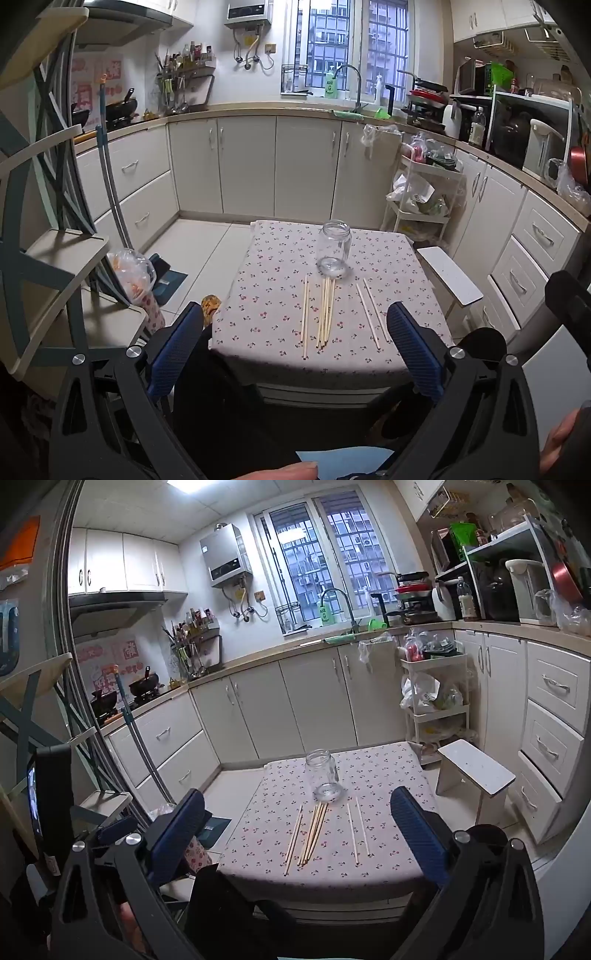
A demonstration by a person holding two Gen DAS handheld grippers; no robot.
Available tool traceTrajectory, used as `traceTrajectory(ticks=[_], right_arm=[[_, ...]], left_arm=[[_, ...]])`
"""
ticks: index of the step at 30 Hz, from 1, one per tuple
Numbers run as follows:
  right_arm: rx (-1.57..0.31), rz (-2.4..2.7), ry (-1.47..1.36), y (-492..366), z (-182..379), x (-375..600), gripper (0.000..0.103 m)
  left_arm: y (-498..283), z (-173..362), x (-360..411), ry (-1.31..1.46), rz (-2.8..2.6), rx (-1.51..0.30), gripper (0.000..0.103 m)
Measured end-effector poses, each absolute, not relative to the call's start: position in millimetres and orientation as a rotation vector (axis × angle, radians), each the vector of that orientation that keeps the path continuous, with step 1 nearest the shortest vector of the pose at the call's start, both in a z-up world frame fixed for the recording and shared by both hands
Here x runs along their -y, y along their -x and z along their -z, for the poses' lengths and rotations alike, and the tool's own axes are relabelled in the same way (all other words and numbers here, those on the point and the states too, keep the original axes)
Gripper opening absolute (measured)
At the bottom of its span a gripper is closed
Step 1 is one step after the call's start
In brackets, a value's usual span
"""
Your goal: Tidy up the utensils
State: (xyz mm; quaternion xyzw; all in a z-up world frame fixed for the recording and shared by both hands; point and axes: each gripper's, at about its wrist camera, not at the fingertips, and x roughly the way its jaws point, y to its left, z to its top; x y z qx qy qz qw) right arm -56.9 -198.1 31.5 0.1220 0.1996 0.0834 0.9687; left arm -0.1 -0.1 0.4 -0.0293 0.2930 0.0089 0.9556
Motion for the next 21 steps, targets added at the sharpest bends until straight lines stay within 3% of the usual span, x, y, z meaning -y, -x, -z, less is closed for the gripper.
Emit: traceTrajectory(ticks=[21], right_arm=[[-0.389,-0.176,-0.251,64.1,-28.7,189.8,0.097]], left_arm=[[7.6,-3.0,-0.3,0.052,-0.02,-0.579,0.095]])
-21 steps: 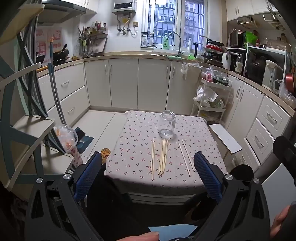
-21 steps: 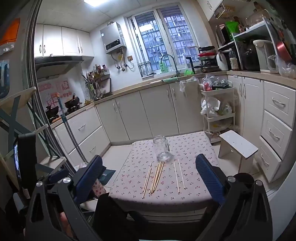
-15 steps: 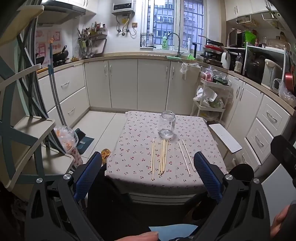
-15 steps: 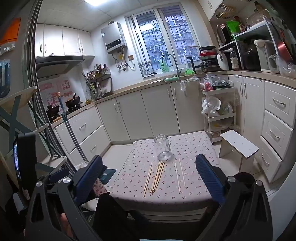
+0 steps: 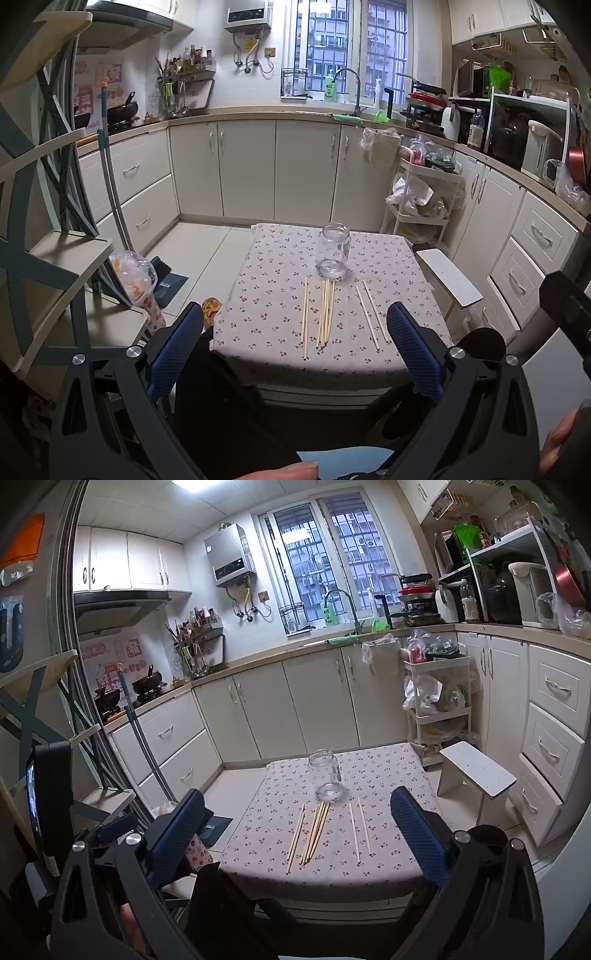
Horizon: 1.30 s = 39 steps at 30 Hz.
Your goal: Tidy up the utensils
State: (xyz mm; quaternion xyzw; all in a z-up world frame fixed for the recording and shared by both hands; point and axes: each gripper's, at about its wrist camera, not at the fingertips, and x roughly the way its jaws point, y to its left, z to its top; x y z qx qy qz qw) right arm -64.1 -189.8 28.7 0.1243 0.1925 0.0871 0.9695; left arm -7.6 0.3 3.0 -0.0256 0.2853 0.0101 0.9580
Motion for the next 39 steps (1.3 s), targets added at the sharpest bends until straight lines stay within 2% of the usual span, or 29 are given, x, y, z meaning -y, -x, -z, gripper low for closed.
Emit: traceTrajectory(ticks=[39], right_arm=[[-0.358,-0.179,-0.248,77.1,-39.3,200.7,0.097]], left_arm=[[23.1,-11.0,10.5,0.048,0.005,-0.554,0.095]])
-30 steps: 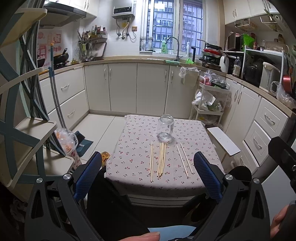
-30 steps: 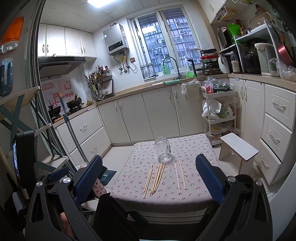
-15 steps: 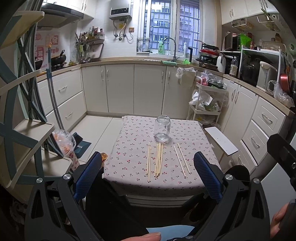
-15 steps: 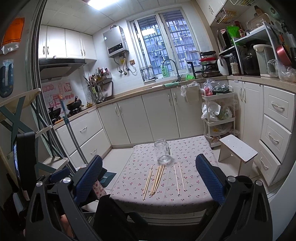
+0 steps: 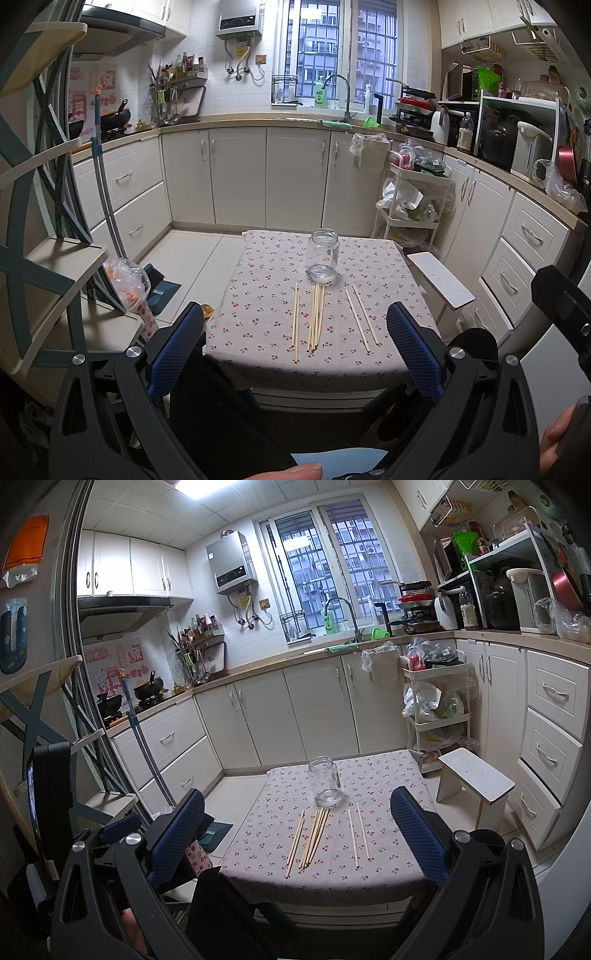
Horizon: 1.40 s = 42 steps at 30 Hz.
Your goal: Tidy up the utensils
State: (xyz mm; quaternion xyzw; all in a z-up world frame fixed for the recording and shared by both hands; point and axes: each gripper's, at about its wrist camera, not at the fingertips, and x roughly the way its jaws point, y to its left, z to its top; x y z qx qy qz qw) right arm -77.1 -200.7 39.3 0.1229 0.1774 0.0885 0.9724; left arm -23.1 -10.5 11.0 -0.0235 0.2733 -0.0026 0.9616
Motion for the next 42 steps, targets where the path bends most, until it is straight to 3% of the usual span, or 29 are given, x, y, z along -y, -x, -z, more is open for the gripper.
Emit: traceTrajectory(ticks=[35,42], right_arm=[[-0.361,-0.178,-0.249,76.9,-37.9,199.5,0.097],[-0.374,-0.17,-0.247,74.3,-33.7,200.0,0.097]], left_arm=[[23.6,-10.5,21.7,0.047,0.033,-0.558,0.095],[8.9,15.4,13.1,0.118,0.174,-0.687,0.095]])
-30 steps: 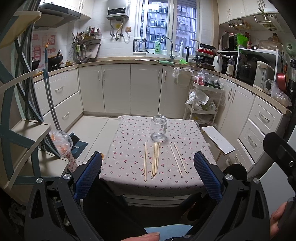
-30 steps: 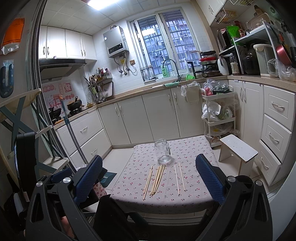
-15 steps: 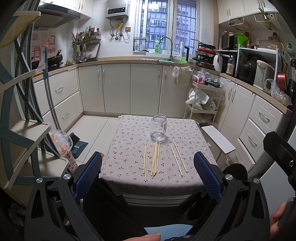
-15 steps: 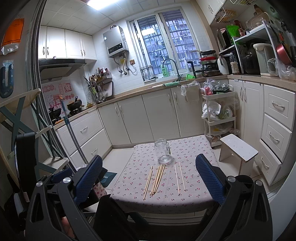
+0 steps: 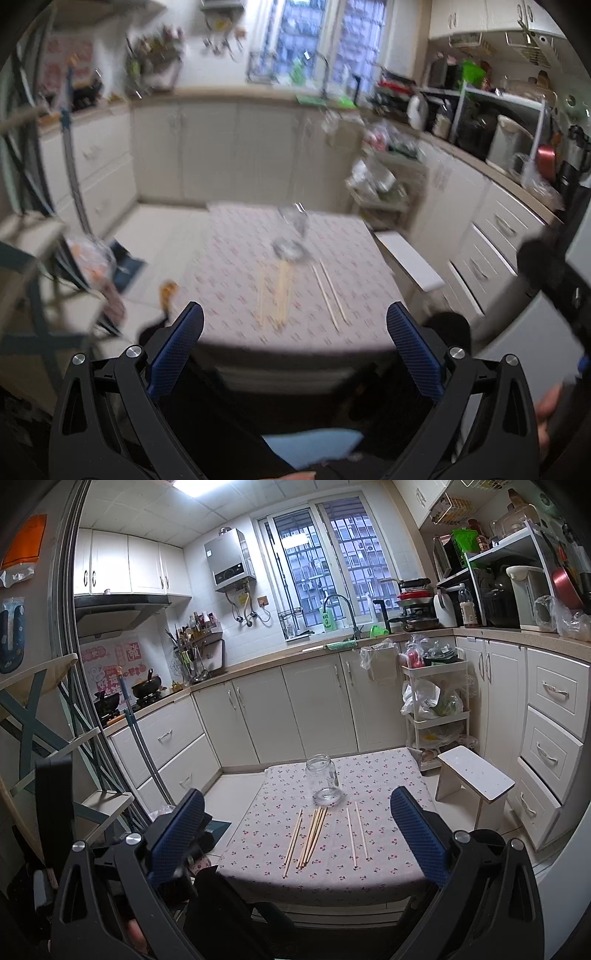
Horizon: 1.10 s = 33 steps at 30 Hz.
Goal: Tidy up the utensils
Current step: 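Move both tools toward the chopsticks in front of the glass jar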
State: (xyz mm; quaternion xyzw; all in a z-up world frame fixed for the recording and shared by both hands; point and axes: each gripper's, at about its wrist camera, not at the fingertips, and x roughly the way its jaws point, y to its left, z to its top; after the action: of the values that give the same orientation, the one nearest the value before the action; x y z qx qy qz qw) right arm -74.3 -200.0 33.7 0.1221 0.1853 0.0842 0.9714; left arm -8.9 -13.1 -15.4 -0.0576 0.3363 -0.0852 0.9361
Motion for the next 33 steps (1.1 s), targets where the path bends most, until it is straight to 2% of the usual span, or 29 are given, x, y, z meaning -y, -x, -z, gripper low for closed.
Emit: traceTrajectory(ticks=[10,15,21,24,29,31,33], right_arm=[[-0.514,-0.085,-0.275,7.9,15.9,219.4,0.097],[-0.636,-0.067,-0.196,-56.5,70.4,221.9,0.097],[-0.794,-0.097,-0.147,-129.1,139.5,225.1,0.097],[-0.845,-0.113,-0.118,-159.5,162.1,226.9,0.082],[-0.936,-0.145,-0.117,-204.3,194.7,228.3,0.048],[-0.967,-0.15,-0.103,-221.3,205.9,227.1,0.044],[-0.986,-0.156,-0.098,-235.1,212.9,226.5,0.038]], left_arm=[[-26.5,60.9,-13.0,0.234,0.205,-0.788,0.095],[-74.9,92.1,-24.3,0.26,0.146,-0.833,0.095],[-148.7,135.9,-12.1,0.156,0.082,-0.906,0.095],[-179.5,154.1,-5.7,0.085,0.046,-0.925,0.095],[-228.1,183.9,-2.1,0.057,0.021,-0.955,0.095],[-247.1,195.1,1.2,0.037,0.016,-0.963,0.092],[-262.3,204.5,5.8,0.023,0.018,-0.971,0.081]])
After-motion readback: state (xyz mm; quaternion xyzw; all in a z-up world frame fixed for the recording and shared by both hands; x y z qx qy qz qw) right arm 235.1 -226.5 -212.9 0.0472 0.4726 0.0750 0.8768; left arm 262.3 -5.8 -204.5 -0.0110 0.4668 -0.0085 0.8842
